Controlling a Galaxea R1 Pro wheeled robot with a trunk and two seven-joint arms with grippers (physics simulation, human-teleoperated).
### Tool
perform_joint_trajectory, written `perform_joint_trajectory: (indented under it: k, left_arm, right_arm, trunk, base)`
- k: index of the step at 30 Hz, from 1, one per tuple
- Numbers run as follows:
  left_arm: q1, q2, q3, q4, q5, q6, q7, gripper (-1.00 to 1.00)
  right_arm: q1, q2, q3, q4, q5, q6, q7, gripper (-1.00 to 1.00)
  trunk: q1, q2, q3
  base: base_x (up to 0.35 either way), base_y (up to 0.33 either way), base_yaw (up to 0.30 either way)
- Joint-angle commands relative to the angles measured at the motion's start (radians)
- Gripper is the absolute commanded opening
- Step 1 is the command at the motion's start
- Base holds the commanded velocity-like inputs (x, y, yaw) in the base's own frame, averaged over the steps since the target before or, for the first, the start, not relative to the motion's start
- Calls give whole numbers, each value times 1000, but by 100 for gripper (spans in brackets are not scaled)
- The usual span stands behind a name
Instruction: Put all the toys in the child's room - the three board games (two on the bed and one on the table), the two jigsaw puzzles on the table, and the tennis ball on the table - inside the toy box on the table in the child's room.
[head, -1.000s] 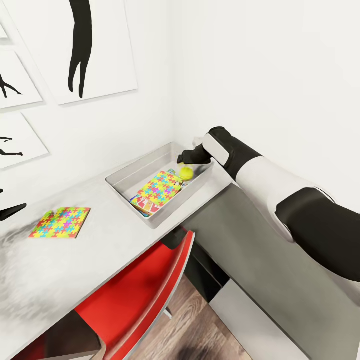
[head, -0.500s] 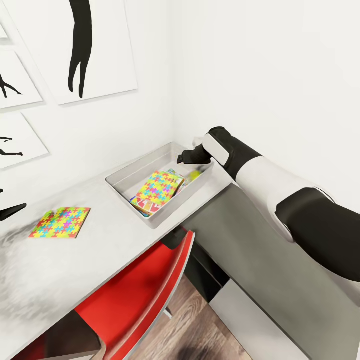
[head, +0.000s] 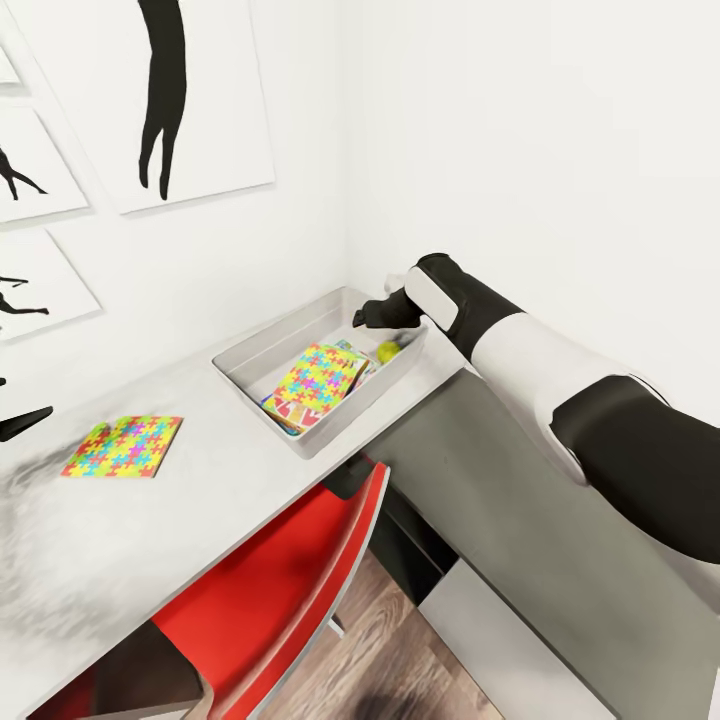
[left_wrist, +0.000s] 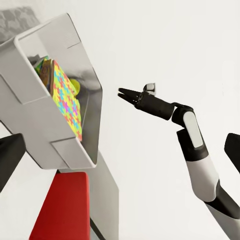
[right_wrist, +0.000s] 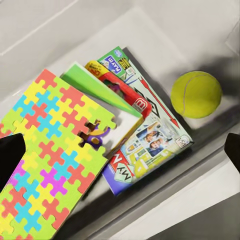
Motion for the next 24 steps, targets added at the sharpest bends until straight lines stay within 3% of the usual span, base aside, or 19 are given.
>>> perform_joint_trajectory:
  k: [1, 8, 12, 21, 24]
  left_arm:
    - [0, 0, -1, 0, -1, 11, -5, 100]
    - [-1, 0, -1, 1, -2, 11, -5, 100]
    - [0, 0, -1, 1, -2, 11, -5, 100]
    - [-1, 0, -2, 9, -17, 9, -5, 100]
    - [-1, -1, -4, 18, -32, 5, -5, 100]
  right_arm:
    - [-1, 2, 6, -2, -11, 3, -8, 100]
    - [-1, 6, 0, -10, -18, 10, -3, 100]
    - [-3, 6, -30, -11, -27, 30, -1, 100]
    - [-9, 6, -174, -19, -64, 88, 0, 100]
    - [-10, 6, -231, -54, -132, 114, -1, 100]
  trunk:
    - [-4, 7, 2]
    - [-31, 56, 24]
    - [-46, 84, 37]
    - [-80, 147, 65]
    - [-92, 168, 74]
  base:
    - [0, 0, 0]
    - [0, 0, 0]
    - [0, 0, 0]
    - [0, 0, 0]
    - [0, 0, 0]
